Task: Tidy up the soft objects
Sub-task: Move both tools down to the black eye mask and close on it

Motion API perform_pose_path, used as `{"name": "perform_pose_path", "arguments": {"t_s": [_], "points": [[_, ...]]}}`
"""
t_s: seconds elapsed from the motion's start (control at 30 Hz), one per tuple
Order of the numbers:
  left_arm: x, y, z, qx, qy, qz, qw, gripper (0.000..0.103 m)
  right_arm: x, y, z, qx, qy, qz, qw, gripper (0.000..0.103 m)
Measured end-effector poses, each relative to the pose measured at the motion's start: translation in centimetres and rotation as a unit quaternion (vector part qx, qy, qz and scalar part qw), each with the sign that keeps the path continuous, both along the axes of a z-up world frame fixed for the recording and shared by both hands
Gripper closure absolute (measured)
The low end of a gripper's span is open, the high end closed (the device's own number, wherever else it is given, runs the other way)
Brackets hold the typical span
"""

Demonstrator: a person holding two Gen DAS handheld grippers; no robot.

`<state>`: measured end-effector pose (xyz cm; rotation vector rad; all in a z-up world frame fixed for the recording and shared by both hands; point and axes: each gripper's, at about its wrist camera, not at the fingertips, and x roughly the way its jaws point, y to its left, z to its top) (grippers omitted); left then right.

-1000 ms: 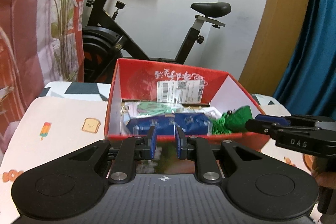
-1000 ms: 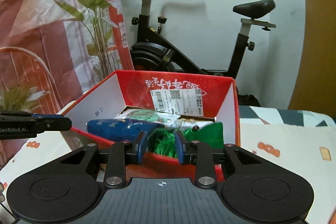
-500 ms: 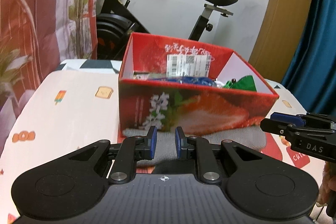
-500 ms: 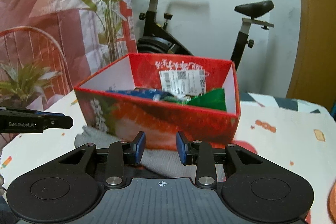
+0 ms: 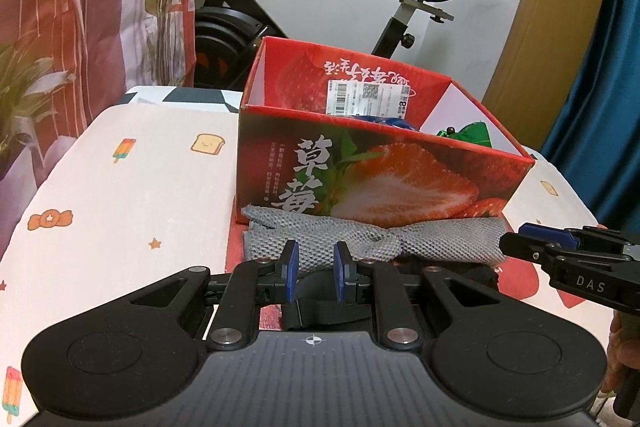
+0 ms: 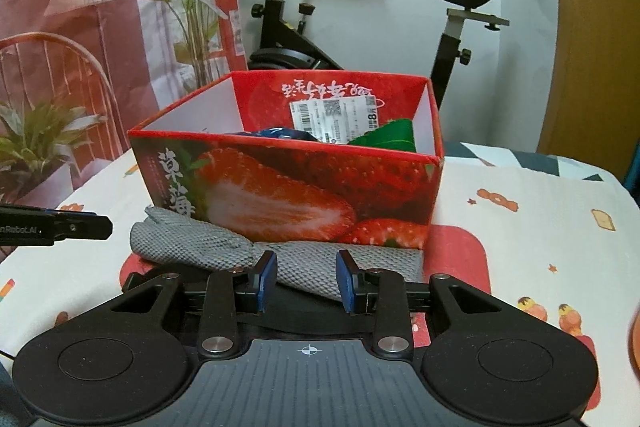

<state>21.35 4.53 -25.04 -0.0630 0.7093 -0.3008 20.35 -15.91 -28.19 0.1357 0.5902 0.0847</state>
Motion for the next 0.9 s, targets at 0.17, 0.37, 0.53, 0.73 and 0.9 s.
{"name": "perform_pose_path", "arguments": {"t_s": [0.17, 0.37, 0.53, 0.73, 0.9], "points": [[-0.1, -0.1, -0.2, 0.002, 0.003, 0.002, 1.0000, 0.084, 0.1, -0.3, -0.5, 0.006, 0.002, -0.003, 1.000, 0.073], [-0.4, 0.0, -1.1, -0.009, 0.018, 0.011, 0.9997, 0.084, -0.3, -0.4, -1.1, 0.010, 0.004, -0.005, 1.000, 0.073], [-0.6, 0.3, -2.1, -0.013, 0.034, 0.015, 0.9992, 0.084, -0.2, -0.3, -2.2, 0.017, 0.016, -0.006, 1.000, 0.073], [-0.3, 0.1, -3.4, -0.020, 0.056, 0.015, 0.9981, 0.084, 0.2, -0.4, -3.6, 0.021, 0.030, -0.007, 0.999, 0.073], [0.0, -0.3, -4.5, -0.019, 0.069, 0.016, 0.9973, 0.065, 0.3, -1.0, -5.1, 0.023, 0.049, -0.016, 0.998, 0.067]]}}
